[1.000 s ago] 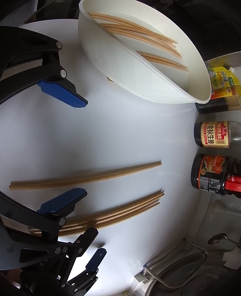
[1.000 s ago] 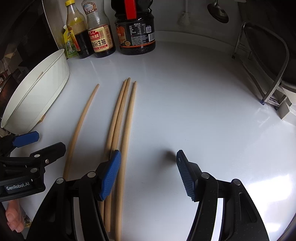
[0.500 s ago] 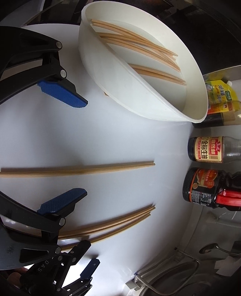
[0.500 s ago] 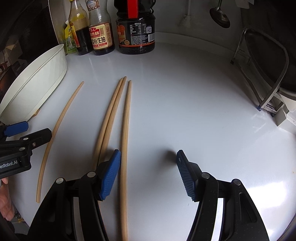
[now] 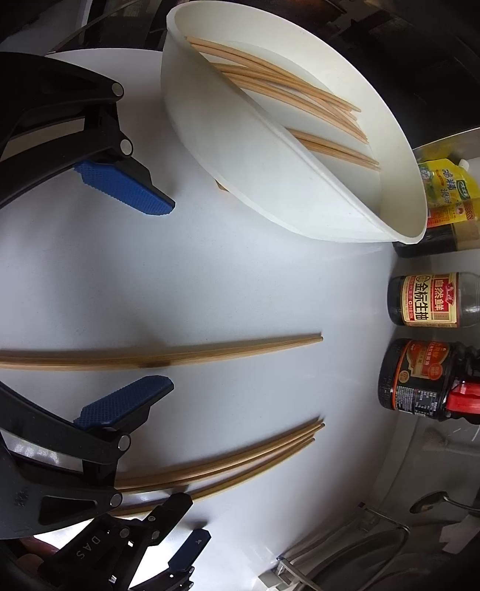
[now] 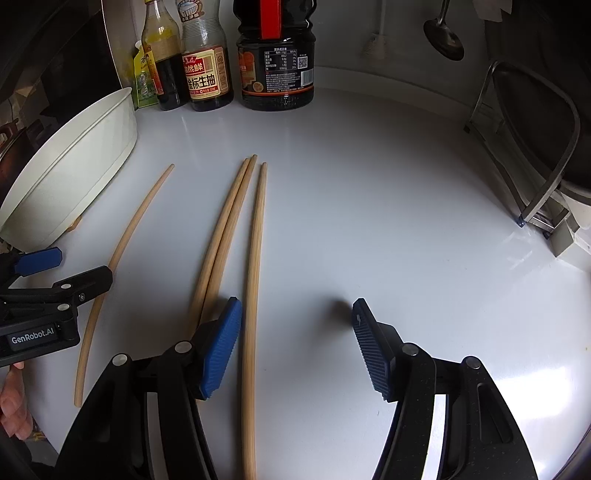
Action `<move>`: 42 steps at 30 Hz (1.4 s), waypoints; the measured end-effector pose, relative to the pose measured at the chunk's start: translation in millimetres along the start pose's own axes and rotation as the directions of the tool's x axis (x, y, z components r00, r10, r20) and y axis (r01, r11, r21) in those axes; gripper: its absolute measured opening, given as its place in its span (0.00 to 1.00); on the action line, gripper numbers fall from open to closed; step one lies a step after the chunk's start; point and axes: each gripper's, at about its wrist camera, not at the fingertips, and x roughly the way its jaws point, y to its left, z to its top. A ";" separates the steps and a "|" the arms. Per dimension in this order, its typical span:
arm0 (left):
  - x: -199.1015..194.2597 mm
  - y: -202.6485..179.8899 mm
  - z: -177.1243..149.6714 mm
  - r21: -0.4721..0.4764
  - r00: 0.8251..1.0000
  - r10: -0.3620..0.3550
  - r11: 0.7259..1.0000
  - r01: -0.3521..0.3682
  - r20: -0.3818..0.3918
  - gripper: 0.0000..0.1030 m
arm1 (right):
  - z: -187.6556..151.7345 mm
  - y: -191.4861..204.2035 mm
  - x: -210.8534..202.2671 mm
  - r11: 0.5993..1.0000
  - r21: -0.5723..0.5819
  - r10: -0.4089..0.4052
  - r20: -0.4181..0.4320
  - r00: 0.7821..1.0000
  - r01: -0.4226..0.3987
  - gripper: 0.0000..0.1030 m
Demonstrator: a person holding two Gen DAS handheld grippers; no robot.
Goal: Organize utensils
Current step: 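Separate one chopstick from the pile with the left tool while the right tool hovers, then close the left tool on one chopstick while the right tool grasps another, then carry both held chopsticks over the basin and lower them into the water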
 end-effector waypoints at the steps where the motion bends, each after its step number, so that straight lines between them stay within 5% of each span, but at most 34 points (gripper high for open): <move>1: 2.0 -0.4 -0.6 0.003 1.000 0.001 1.000 -0.001 -0.009 0.85 | -0.2 0.2 -0.2 1.000 -0.001 0.000 0.000 1.000 0.000 0.58; 10: 6.7 0.4 0.1 -0.028 0.999 -0.031 0.999 0.030 -0.027 0.92 | 1.2 1.9 0.1 1.000 -0.009 0.004 0.004 1.000 -0.004 0.56; 14: 4.9 -3.5 -1.5 -0.023 0.999 -0.033 0.999 0.033 -0.016 0.88 | 2.0 6.5 -0.2 1.000 -0.029 0.010 0.010 1.000 -0.009 0.49; 23: -5.2 -16.6 0.1 0.024 0.998 -0.059 0.998 0.059 -0.002 0.48 | 2.0 8.4 0.6 0.999 -0.041 0.018 0.009 1.000 -0.018 0.43; 28: -7.8 -23.3 1.1 0.047 0.995 -0.093 0.994 0.094 -0.020 0.07 | 1.7 13.5 1.2 0.999 -0.054 0.008 0.017 1.000 -0.007 0.07; 37: -7.5 -19.6 3.4 0.046 0.987 -0.140 0.988 0.144 -0.077 0.07 | 6.2 4.4 1.3 0.998 0.020 0.066 -0.009 0.998 -0.066 0.06; 42: -25.1 -20.7 14.3 0.071 0.988 -0.149 0.986 0.151 -0.034 0.07 | 14.5 3.4 -15.2 0.998 0.030 0.062 0.015 0.998 -0.063 0.06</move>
